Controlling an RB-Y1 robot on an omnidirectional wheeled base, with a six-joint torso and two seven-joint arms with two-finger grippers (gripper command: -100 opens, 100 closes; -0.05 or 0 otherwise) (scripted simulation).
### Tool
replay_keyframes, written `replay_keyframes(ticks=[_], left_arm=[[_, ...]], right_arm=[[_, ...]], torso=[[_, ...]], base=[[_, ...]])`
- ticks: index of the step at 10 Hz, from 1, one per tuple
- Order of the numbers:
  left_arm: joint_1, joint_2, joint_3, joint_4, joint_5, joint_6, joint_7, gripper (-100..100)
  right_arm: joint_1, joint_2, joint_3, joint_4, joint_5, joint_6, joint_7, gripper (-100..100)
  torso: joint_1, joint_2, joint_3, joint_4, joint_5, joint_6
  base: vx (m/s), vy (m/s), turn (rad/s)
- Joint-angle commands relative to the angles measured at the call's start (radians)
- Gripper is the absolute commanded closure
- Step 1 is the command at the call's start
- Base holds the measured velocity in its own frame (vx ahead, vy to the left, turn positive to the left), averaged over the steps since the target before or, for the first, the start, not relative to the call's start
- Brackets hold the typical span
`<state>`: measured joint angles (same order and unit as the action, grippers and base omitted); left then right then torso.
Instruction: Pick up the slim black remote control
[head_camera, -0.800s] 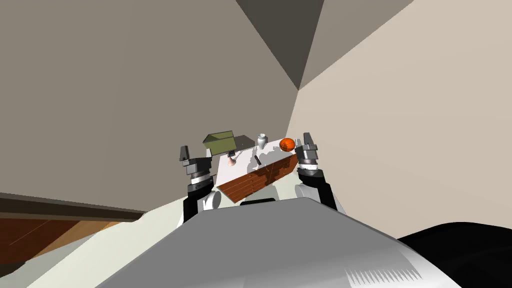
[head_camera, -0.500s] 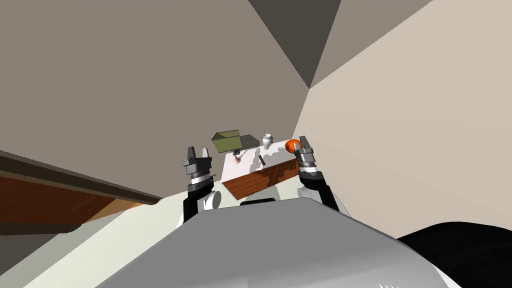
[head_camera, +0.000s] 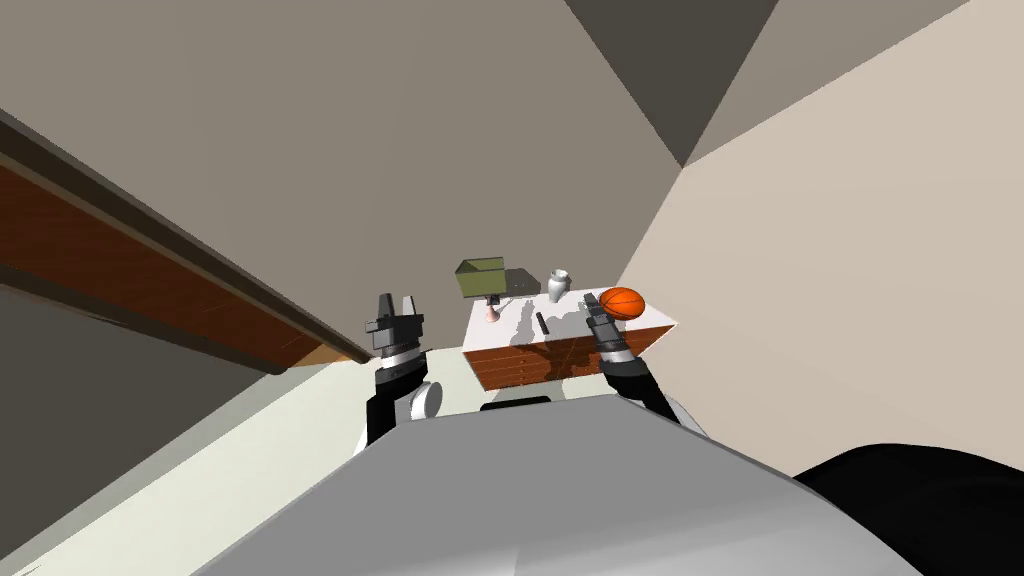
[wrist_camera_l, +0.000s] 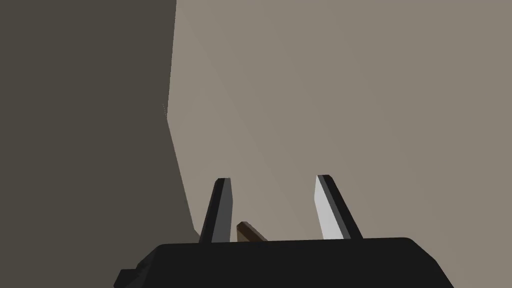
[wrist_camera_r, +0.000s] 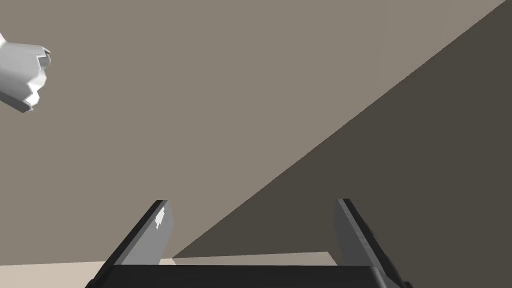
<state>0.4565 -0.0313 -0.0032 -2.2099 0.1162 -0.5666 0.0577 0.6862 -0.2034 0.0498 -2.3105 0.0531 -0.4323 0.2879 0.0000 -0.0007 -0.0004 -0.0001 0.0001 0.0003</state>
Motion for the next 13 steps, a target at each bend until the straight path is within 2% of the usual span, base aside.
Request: replay_keyframes(ticks=[1,3,4,5,6,7,8,9,10,11,12,13], left_arm=[[0.000,0.000,0.000,0.000,0.000,0.000,0.000,0],[0.000,0.000,0.000,0.000,0.000,0.000,0.000,0],[0.000,0.000,0.000,0.000,0.000,0.000,0.000,0],[0.000,0.000,0.000,0.000,0.000,0.000,0.000,0],[0.000,0.000,0.000,0.000,0.000,0.000,0.000,0],[0.000,0.000,0.000,0.000,0.000,0.000,0.000,0],[0.000,0.000,0.000,0.000,0.000,0.000,0.000,0],[0.000,0.000,0.000,0.000,0.000,0.000,0.000,0],[0.000,0.000,0.000,0.000,0.000,0.000,0.000,0],[0.000,0.000,0.000,0.000,0.000,0.000,0.000,0],[0.000,0.000,0.000,0.000,0.000,0.000,0.000,0],[0.000,0.000,0.000,0.000,0.000,0.000,0.000,0]], right_arm=[[0.029,-0.038,0.013,0.023,0.013,-0.004,0.040,-100],[0.085,-0.101,0.034,0.068,0.031,-0.022,0.099,-100],[0.085,-0.112,0.034,0.068,0.031,-0.022,0.108,-100],[0.112,-0.150,0.047,0.092,0.040,-0.031,0.144,-100],[0.112,-0.150,0.047,0.092,0.040,-0.031,0.144,-100],[0.138,-0.187,0.060,0.119,0.050,-0.040,0.182,-100],[0.138,-0.187,0.060,0.119,0.050,-0.040,0.182,-100],[0.162,-0.224,0.075,0.146,0.059,-0.048,0.222,-100],[0.162,-0.224,0.075,0.146,0.059,-0.048,0.222,-100],[0.184,-0.259,0.091,0.176,0.068,-0.055,0.263,-100],[0.184,-0.259,0.091,0.176,0.068,-0.055,0.263,-100],[0.205,-0.294,0.107,0.206,0.078,-0.060,0.305,-100]], torso=[[0.000,0.000,0.000,0.000,0.000,0.000],[0.000,0.000,0.000,0.000,0.000,-0.001],[-0.001,0.000,0.000,0.000,0.000,0.000],[-0.001,0.000,0.000,0.000,0.000,0.000],[-0.001,0.000,0.000,0.000,0.000,-0.001],[-0.001,0.000,0.000,0.000,0.000,0.000],[-0.001,0.000,0.000,0.000,0.000,0.000],[-0.001,0.000,0.000,0.000,0.000,0.000],[-0.001,0.000,0.000,0.000,0.000,0.000],[-0.001,0.000,0.000,0.000,0.000,0.000],[-0.001,0.000,0.000,0.000,0.000,0.000],[-0.001,0.000,0.000,0.000,0.000,0.000]], base=[[0.012,0.000,0.506],[0.017,-0.002,0.408],[0.015,-0.010,0.348],[0.016,-0.010,0.415],[0.011,-0.012,0.278],[0.009,-0.011,0.364],[0.008,-0.014,0.338],[0.008,-0.017,0.345],[0.004,-0.018,0.274],[0.007,-0.020,0.394],[0.004,-0.020,0.354],[0.005,-0.027,0.444]])
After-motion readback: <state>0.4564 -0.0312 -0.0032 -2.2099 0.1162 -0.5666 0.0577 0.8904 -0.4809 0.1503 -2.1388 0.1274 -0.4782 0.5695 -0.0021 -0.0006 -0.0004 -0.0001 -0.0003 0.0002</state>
